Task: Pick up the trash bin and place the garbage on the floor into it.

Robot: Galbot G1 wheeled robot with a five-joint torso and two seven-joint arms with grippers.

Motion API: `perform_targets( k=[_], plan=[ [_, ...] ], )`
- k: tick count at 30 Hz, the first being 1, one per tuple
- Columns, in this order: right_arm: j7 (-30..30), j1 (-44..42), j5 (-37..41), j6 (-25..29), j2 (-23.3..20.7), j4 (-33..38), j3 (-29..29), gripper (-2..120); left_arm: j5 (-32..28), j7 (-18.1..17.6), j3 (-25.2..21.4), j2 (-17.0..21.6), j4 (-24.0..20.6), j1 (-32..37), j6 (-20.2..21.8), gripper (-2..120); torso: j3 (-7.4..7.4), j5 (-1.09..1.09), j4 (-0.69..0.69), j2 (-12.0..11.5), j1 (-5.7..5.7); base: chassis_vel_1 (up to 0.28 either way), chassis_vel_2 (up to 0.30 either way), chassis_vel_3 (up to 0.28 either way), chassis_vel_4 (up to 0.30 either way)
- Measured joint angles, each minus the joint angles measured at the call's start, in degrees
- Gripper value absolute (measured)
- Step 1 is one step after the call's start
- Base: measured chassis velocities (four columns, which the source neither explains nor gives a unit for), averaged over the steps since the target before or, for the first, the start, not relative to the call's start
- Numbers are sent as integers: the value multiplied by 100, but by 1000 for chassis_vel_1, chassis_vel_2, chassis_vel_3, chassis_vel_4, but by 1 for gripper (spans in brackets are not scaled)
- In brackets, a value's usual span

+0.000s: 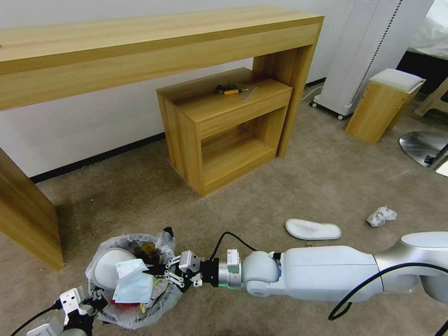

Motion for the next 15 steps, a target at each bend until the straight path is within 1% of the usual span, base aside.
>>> perform_targets(
  k=[1,3,4,6,7,10,11,13,14,15],
  plan=[
    [0,0,0,0,0,0,0,2,0,0,0,0,0,0,0,0,0,0,0,0,0,0,0,0,0],
    [11,19,4,-30,12,33,-22,12,1,0,-3,-4,-1,10,0,0,0,0,0,0,0,0,0,0,0],
    [11,19,4,-30,12,33,-22,12,1,0,-3,-4,-1,10,0,0,0,0,0,0,0,0,0,0,0],
    [22,31,5,-37,18,66,-25,24,1,0,-16,-14,-1,12,-2,0,0,0,0,0,0,0,0,0,0],
    [22,31,5,-37,18,66,-25,24,1,0,-16,-14,-1,12,-2,0,0,0,0,0,0,0,0,0,0],
    [24,25,-8,-53,-24,100,-4,37,12,9,-17,-32,0,29,-4,0,0,0,0,0,0,0,0,0,0],
    [24,25,-8,-53,-24,100,-4,37,12,9,-17,-32,0,29,-4,0,0,0,0,0,0,0,0,0,0],
    [24,-7,-12,-62,-44,121,51,45,23,18,-13,-49,0,32,-6,0,0,0,0,0,0,0,0,0,0],
    [26,-40,-12,-69,-41,121,130,52,36,25,-1,-65,0,37,-8,0,0,0,0,0,0,0,0,0,0],
    [26,-40,-12,-69,-41,121,130,52,36,25,-1,-65,0,37,-8,0,0,0,0,0,0,0,0,0,0]
  ],
)
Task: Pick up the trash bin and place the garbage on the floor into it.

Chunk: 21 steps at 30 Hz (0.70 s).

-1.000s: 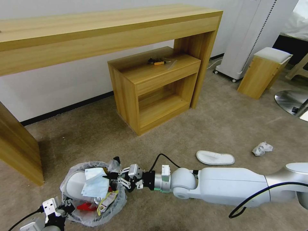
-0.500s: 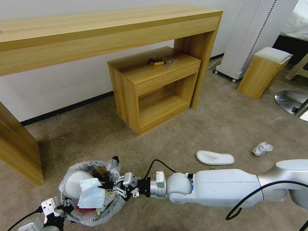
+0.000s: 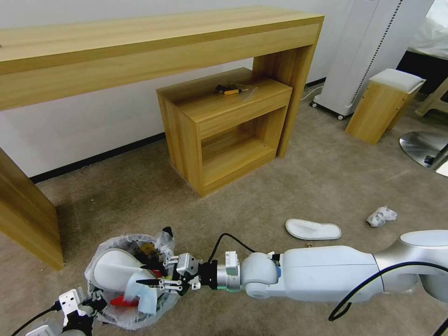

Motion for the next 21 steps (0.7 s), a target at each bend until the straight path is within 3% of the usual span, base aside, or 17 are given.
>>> perform_targets(
  k=[3,8,11,19,21],
  plan=[
    [45,-24,1,-40,24,3,150,67,41,11,29,-36,0,12,-2,0,0,0,0,0,0,0,0,0,0],
    [93,-35,-19,-72,19,22,213,81,75,25,54,-71,-5,41,-6,0,0,0,0,0,0,0,0,0,0],
    [177,-101,-25,-85,-12,93,364,95,88,45,61,-83,-22,90,-11,0,0,0,0,0,0,0,0,0,0],
    [395,-222,18,-136,-29,193,771,100,95,52,37,-99,-27,113,-20,0,0,0,1,0,0,0,0,0,0],
    [558,-403,83,-203,-75,222,1252,100,58,53,-26,-148,-101,96,-22,0,0,0,1,0,0,0,0,0,0]
  ],
)
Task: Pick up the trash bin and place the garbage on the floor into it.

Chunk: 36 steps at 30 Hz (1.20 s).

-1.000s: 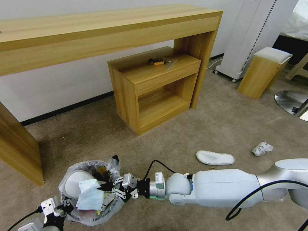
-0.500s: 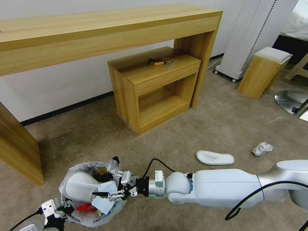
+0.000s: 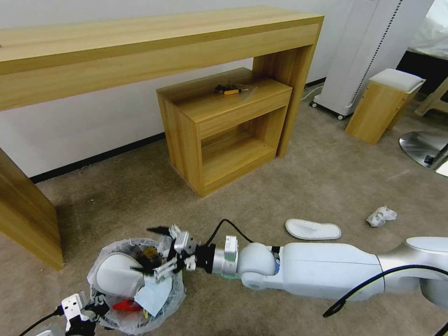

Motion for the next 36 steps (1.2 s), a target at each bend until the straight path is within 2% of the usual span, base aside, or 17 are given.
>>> perform_targets(
  k=[1,3,4,10,22,24,25,28,30,32,33,35,36],
  plan=[
    [0,0,0,0,0,0,0,100,0,0,0,0,0,0,0,0,0,0,0,0,0,0,0,0,0],
    [108,-209,45,-47,-95,1,486,100,-66,0,-54,-15,-103,8,-1,0,0,1,0,0,0,0,0,0,0],
    [108,-209,45,-47,-95,1,486,100,-66,0,-54,-15,-103,8,-1,0,0,1,0,0,0,0,0,0,0],
    [286,-842,37,-98,-250,9,1413,100,-73,-1,-73,-41,-198,67,-9,0,0,1,0,0,0,0,0,0,0],
    [389,-1455,-68,-118,-532,-93,2392,100,-27,72,-172,-179,-323,38,-59,0,0,1,0,0,0,0,0,0,0],
    [416,-1747,-167,-116,-645,-200,2869,100,-36,76,-238,-181,-405,20,-66,0,0,1,0,0,0,0,0,0,0],
    [416,-1747,-167,-116,-645,-200,2869,100,-36,76,-238,-181,-405,20,-66,0,0,1,0,0,0,0,0,0,0],
    [532,-2276,-498,-134,-809,-327,3639,100,-54,85,-328,-215,-516,-21,-80,0,0,1,0,0,0,0,0,0,0],
    [563,-2365,-547,-136,-827,-345,3745,100,-51,92,-333,-222,-525,-25,-85,0,0,1,0,0,0,0,0,0,0],
    [737,-2923,-833,-196,-914,-449,4349,100,-37,109,-343,-272,-598,-53,-103,0,0,2,0,0,0,0,0,0,0],
    [737,-2923,-833,-196,-914,-449,4349,100,-37,109,-343,-272,-598,-53,-103,0,0,2,0,0,0,0,0,0,0],
    [964,-3651,-1228,-198,-975,-620,4981,100,-38,125,-332,-306,-674,-92,-104,0,0,3,-1,0,0,0,0,0,0],
    [1025,-3817,-1305,-199,-993,-655,5113,100,-39,128,-329,-306,-678,-103,-104,0,0,4,-1,0,0,0,0,0,0]
  ],
)
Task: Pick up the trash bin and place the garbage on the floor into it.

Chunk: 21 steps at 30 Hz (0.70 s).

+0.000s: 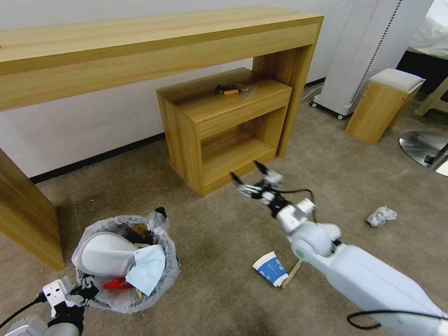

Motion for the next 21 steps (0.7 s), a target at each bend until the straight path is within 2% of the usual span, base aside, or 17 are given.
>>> perform_targets(
  k=[1,4,7,15,21],
  plan=[
    [0,0,0,0,0,0,0,100,0,0,0,0,0,0,0,0,0,0,0,0,0,0,0,0,0],
    [167,-582,-215,112,-66,-225,604,100,-8,19,0,5,0,-49,-4,0,0,-3,0,0,0,0,0,0,0],
    [220,-697,-373,230,1,-328,893,100,30,48,7,-12,-10,-72,-12,0,0,-4,1,0,0,0,0,0,0],
    [259,-1025,-780,410,281,-288,1628,100,100,144,37,-59,-26,-144,-53,0,0,-4,2,0,0,0,0,0,0],
    [152,-1236,-912,644,435,-358,1962,100,228,204,43,-119,25,-194,-101,0,0,-4,1,0,0,0,0,0,0]
  ],
)
